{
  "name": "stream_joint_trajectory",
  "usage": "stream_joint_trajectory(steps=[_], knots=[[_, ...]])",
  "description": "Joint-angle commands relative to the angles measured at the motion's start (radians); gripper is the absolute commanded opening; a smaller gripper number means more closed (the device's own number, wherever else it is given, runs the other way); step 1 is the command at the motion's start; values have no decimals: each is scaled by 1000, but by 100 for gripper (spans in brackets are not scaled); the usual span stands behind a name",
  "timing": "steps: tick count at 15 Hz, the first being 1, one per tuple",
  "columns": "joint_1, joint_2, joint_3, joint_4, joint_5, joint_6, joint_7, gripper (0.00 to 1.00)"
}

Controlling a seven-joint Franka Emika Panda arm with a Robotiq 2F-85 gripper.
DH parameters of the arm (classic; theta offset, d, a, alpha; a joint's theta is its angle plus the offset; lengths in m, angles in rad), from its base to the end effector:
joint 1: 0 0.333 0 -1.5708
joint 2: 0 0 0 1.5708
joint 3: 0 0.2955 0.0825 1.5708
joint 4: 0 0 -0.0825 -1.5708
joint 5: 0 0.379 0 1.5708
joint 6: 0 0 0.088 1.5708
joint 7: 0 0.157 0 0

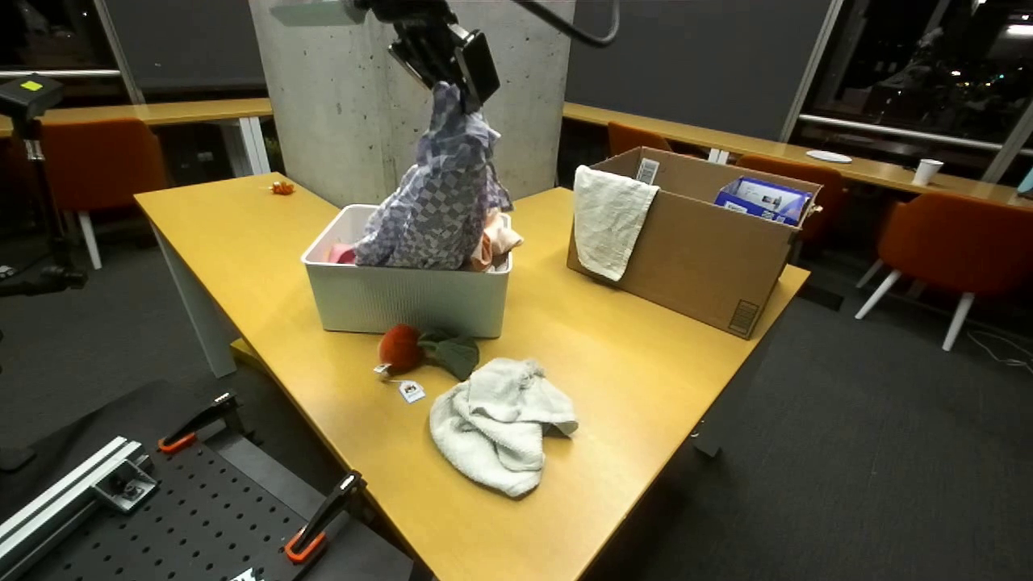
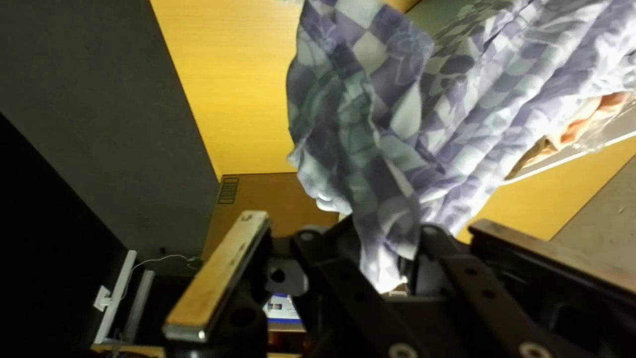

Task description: Put the pink shirt in the basket, then remove the white towel, the turnip plushie and the purple shirt from the basket

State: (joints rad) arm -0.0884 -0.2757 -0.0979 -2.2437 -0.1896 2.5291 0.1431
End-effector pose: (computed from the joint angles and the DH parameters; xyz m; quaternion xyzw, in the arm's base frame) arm 0.5284 -0.1051 0.4826 0.9540 -0.1003 0.2745 0.0664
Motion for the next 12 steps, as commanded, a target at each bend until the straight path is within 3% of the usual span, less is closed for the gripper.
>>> stream_joint_trajectory(steps=[1,12], knots=[[-49,-85,-28,-25,44,-20,-33,2],[-122,-224,-45,-33,72,-66,-36,2]])
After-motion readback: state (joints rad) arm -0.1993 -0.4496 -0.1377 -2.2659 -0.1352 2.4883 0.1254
